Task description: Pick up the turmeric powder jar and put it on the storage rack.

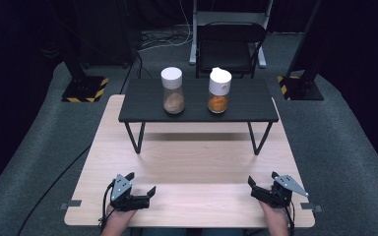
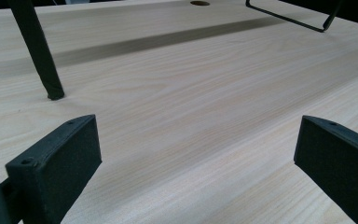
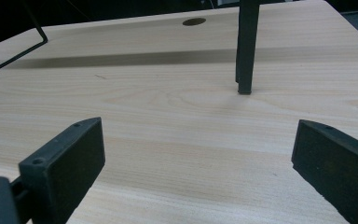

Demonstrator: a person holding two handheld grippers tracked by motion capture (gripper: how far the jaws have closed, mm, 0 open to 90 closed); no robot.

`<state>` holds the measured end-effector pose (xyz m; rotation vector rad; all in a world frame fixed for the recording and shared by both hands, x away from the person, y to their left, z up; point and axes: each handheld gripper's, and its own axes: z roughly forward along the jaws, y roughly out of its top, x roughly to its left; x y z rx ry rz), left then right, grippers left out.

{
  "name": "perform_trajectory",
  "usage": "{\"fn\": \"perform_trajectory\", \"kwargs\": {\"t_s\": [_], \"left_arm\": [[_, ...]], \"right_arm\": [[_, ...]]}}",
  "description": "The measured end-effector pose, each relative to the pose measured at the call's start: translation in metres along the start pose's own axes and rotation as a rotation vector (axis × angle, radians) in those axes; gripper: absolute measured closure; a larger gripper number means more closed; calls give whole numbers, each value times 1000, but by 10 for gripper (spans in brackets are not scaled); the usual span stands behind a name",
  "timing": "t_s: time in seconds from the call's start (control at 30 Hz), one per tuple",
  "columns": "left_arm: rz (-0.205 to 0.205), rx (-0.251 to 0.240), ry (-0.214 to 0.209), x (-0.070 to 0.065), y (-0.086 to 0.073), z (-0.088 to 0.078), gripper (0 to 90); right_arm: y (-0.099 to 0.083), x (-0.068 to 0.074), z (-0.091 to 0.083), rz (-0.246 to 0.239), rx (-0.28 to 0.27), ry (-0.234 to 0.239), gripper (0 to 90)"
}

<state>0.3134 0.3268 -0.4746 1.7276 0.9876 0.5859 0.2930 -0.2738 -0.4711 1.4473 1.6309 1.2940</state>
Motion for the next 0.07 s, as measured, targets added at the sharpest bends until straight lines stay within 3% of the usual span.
{"fn": "perform_trajectory", "kwargs": {"t_s": [0.07], "left_arm": [[-1,-1,-2,0,0,0,0]], "right_arm": [[0,-1,0,5,-1,3,16]]}}
